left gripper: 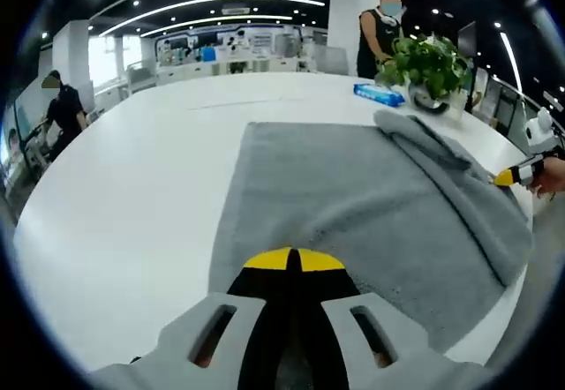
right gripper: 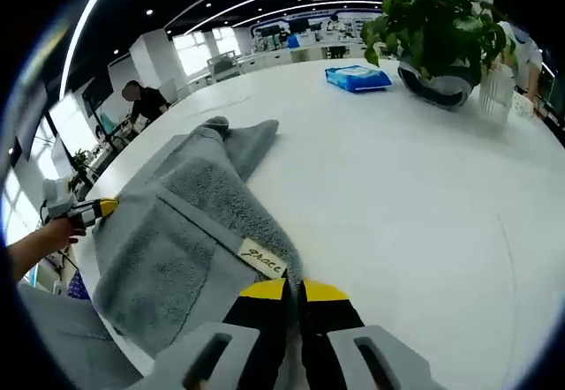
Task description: Open the folded towel by lifting each exposed corner and separating the folded layers until the towel lies flat within the target outline without major curled edges
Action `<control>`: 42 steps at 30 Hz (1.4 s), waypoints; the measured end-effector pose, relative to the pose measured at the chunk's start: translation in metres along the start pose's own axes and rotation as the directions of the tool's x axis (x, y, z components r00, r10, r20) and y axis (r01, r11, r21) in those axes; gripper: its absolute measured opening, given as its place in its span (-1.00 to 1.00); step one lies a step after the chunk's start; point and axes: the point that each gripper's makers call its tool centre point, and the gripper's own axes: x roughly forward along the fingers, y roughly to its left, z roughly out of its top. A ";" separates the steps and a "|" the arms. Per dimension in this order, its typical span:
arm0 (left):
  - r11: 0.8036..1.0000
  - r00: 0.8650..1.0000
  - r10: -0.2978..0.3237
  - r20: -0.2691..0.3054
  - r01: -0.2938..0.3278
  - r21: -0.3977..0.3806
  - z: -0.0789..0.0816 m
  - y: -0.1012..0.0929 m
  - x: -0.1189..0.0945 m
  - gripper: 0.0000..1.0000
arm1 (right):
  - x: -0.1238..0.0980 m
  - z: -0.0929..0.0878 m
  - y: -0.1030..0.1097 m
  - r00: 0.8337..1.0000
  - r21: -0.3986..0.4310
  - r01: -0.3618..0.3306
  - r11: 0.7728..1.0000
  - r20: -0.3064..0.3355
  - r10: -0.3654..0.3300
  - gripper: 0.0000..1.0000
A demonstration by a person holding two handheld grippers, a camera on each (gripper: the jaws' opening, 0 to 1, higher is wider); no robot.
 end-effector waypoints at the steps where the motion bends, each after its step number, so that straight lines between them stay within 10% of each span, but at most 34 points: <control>1: 1.000 1.000 0.009 0.003 -0.009 -0.009 0.000 0.004 -0.001 -0.99 | 0.000 0.001 -0.003 1.000 0.016 0.007 1.000 0.004 -0.007 -0.97; 42: 0.959 0.969 0.246 -0.002 -0.244 -0.147 -0.018 0.106 -0.041 -0.99 | -0.011 0.017 -0.093 0.978 -0.001 0.206 0.979 0.034 -0.206 -0.97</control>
